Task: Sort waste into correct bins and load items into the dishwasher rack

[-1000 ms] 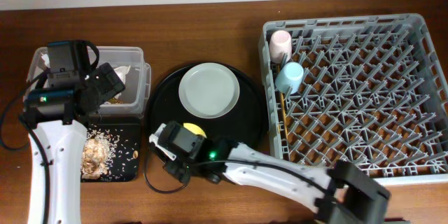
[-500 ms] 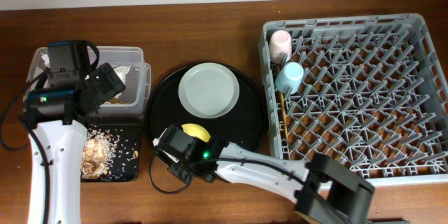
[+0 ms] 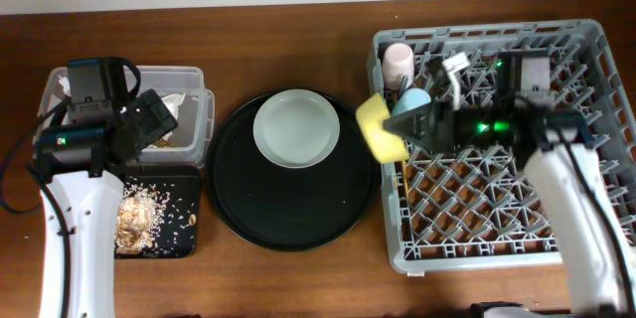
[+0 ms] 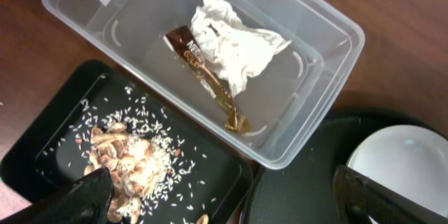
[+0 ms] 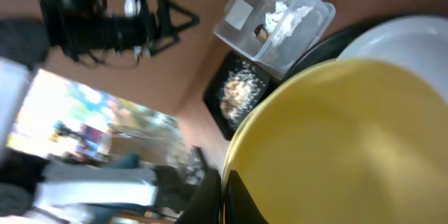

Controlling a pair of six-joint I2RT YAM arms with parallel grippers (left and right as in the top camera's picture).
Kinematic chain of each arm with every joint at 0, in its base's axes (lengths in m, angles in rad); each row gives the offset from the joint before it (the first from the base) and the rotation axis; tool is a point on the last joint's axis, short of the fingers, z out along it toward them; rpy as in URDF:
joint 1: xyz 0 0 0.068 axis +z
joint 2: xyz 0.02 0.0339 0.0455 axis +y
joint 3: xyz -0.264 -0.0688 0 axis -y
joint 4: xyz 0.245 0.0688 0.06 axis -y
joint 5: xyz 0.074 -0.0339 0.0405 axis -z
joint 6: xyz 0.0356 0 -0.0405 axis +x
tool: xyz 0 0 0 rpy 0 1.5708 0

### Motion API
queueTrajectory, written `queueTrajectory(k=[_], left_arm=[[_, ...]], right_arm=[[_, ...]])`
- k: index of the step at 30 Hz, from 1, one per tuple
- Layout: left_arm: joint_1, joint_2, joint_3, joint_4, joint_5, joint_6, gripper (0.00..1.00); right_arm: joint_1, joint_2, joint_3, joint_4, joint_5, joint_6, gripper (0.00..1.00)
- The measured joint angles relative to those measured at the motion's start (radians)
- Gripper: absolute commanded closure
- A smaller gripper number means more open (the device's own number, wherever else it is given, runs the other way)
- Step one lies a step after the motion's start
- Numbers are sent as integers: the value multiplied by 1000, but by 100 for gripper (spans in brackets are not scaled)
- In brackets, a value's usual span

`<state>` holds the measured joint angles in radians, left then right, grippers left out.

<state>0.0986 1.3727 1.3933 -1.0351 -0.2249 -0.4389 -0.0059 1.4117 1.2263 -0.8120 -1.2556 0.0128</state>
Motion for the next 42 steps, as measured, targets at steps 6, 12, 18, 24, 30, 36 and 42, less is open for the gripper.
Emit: queueTrajectory(k=[6,12,18,24,30,36,42], left_arm=[[0,0,0,0,0,0,1],[0,0,0,1,0,0,1],[0,0,0,0,0,0,1],[0,0,0,0,0,0,1],[0,0,0,1,0,0,1],[0,0,0,0,0,0,1],[0,0,0,2,0,0,1]], right_arm=[[-194,358,0,-23,-240,-105,96],[-282,372,-115,-131,-248,-152,96],[-288,372,-131,24,-253,-173,73],[-350,372,-131,34,-226,-182,45],[-361,288,50,-158,111,-117,96],[-161,-64,135,-409,588,-88,96],[107,-64,-31,-398,869,39,96]])
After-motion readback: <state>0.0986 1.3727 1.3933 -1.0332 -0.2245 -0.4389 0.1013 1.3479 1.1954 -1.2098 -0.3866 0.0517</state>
